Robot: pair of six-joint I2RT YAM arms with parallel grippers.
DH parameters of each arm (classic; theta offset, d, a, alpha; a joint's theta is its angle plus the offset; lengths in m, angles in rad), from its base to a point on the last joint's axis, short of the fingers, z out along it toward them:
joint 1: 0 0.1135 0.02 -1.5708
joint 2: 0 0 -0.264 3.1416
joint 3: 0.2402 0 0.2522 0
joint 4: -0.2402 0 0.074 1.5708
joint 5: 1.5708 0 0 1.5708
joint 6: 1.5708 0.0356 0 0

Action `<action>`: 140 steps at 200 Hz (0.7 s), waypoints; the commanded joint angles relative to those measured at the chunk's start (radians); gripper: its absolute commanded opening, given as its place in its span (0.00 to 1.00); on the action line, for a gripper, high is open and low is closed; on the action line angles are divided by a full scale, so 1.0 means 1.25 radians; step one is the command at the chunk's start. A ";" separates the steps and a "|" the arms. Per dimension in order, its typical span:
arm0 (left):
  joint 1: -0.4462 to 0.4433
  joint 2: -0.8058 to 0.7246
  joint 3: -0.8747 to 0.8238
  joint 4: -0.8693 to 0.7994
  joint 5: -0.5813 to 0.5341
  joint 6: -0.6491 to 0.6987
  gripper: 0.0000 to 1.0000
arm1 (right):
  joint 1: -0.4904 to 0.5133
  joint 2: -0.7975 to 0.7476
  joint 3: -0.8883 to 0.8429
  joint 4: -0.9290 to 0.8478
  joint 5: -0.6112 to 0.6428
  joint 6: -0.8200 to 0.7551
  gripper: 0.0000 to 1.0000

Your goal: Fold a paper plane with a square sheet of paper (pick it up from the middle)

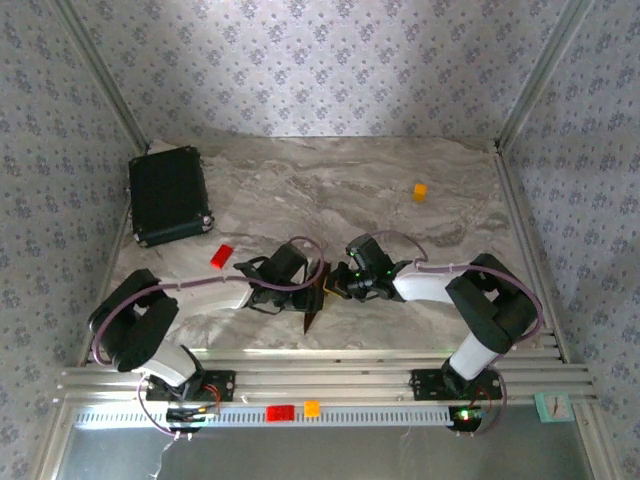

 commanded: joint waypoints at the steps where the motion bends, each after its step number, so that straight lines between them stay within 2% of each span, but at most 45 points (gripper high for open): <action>1: -0.011 0.008 0.028 0.001 0.001 0.026 0.46 | 0.002 0.004 -0.007 0.006 -0.007 0.007 0.10; 36: -0.021 0.009 0.040 -0.033 -0.045 0.028 0.44 | 0.000 0.001 -0.007 -0.001 -0.007 0.004 0.10; 110: -0.066 -0.092 0.035 -0.117 -0.201 0.016 0.51 | 0.000 -0.004 -0.004 -0.008 0.000 0.002 0.10; 140: -0.082 -0.098 0.036 -0.119 -0.212 0.027 0.52 | 0.001 -0.002 -0.008 -0.004 -0.001 0.005 0.10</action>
